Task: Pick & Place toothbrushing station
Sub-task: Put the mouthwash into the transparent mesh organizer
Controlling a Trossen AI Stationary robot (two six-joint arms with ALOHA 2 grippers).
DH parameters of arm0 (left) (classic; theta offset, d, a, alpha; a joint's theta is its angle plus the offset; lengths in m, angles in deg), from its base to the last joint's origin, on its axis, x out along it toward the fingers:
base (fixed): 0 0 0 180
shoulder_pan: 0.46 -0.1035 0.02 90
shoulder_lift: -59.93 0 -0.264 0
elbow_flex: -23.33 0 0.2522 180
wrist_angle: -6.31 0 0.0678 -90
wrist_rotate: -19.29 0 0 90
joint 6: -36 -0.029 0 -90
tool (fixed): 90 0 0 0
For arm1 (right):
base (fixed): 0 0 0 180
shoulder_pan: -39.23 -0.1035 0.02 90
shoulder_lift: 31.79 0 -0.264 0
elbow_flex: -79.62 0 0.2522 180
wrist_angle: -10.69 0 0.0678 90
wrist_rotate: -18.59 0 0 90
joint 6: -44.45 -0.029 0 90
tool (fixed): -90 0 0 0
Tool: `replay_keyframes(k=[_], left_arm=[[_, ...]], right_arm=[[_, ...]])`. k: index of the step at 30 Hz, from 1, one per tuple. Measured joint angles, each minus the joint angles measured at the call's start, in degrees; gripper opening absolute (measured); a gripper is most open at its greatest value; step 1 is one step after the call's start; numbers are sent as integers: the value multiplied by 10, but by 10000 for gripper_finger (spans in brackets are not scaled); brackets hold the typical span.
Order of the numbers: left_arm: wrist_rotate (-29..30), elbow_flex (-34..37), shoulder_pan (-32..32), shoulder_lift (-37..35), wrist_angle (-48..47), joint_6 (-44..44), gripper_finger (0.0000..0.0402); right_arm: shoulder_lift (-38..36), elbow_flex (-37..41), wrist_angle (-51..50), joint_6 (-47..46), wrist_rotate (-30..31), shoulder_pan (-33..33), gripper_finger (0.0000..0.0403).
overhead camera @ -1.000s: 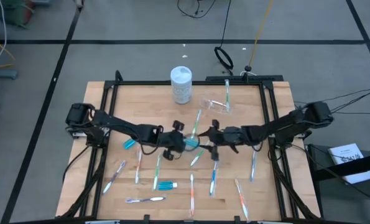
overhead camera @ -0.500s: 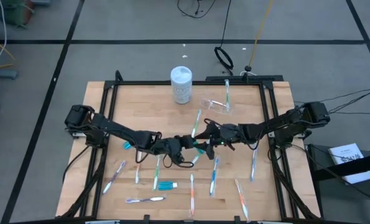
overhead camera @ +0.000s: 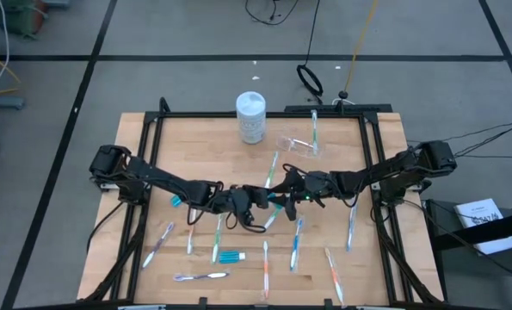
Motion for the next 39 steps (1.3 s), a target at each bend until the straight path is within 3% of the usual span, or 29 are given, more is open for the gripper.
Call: replay_keyframes(k=[7,16,21,27,30,33,35,39], left_arm=[[1,0,1,0,1,79,143],[13,0,2,0,-1,204,200],[16,0,5,-18,-34,337,200],[29,0,-15,-96,-168,513,187],[6,0,-30,-152,-230,613,186],[-17,2,-44,-206,-279,697,186],[-19,0,-50,-237,-285,733,186],[-17,-1,-50,-295,-302,746,186]], right_arm=[[0,0,-2,2,1,0,89],[-1,0,-36,2,1,10,94],[-19,1,-116,91,15,19,94],[-101,6,-274,108,128,15,94],[-157,11,-284,121,233,10,94],[-196,29,-227,136,389,15,95],[-213,55,-189,137,462,27,97],[-207,115,-38,137,432,76,97]])
